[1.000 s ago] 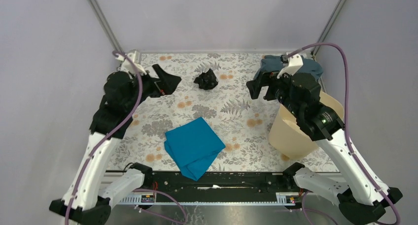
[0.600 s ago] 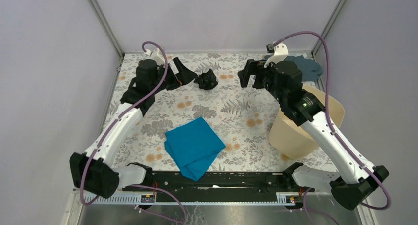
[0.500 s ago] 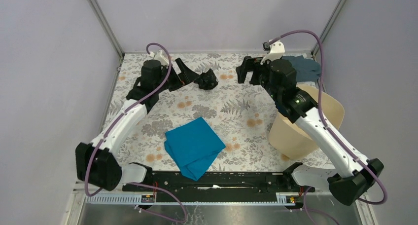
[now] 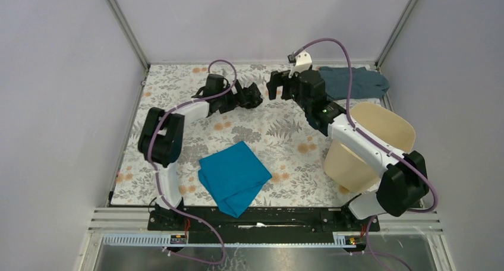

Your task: Put the trash bags into the trash bin

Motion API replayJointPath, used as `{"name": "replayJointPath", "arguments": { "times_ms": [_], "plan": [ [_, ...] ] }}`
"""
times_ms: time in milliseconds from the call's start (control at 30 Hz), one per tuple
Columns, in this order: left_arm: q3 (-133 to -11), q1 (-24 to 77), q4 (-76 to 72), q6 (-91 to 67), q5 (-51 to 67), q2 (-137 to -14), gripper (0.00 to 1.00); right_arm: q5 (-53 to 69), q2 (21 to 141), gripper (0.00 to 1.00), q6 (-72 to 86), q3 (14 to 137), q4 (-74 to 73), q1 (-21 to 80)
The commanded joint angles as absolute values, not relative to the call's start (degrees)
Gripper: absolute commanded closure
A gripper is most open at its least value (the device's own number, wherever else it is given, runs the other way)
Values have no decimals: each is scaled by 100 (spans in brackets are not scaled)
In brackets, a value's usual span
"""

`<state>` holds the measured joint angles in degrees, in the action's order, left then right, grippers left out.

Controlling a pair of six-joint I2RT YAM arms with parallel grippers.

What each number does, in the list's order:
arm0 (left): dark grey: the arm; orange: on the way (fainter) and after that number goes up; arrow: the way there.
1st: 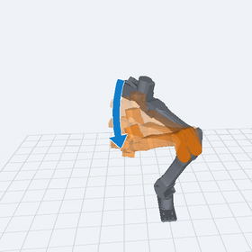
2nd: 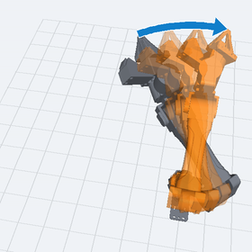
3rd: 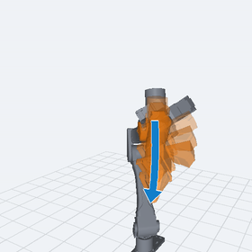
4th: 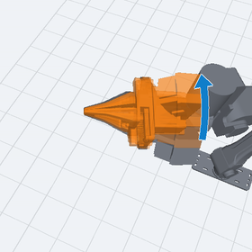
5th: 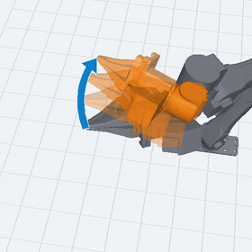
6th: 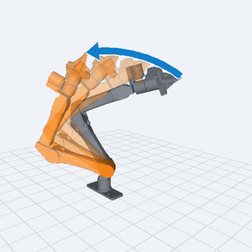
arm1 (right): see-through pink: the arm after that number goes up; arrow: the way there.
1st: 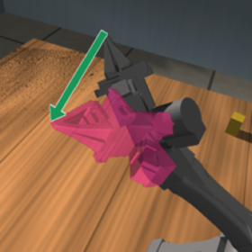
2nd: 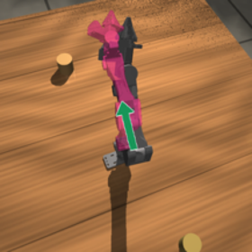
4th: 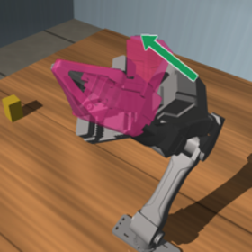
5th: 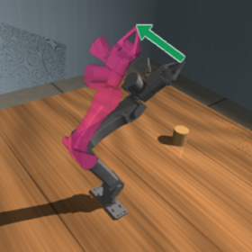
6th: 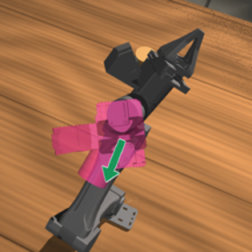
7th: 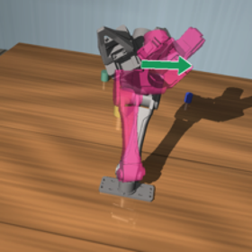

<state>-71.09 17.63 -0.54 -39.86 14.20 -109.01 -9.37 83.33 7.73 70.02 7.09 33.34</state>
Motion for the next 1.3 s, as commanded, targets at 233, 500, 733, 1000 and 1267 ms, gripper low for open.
{"name": "replayJointPath", "arguments": {
  "times_ms": [233,500,733,1000,1267],
  "plan": [
    [-8637,1791,-684,-3680,1678,-12103,40,-314,7973,0,589,5923,2035,3357],
    [-8549,1716,-170,-3369,1799,-11399,100,151,8545,2,749,6203,1934,3359],
    [-7492,1564,744,-2781,2134,-9536,100,865,9342,17,1154,6636,1868,3402],
    [-6672,1535,889,-2275,2674,-8605,100,1734,9782,27,837,6204,3208,3961],
    [-6776,1567,932,-2319,3520,-8222,100,1055,9630,30,939,5617,4393,3984]
  ]
}}
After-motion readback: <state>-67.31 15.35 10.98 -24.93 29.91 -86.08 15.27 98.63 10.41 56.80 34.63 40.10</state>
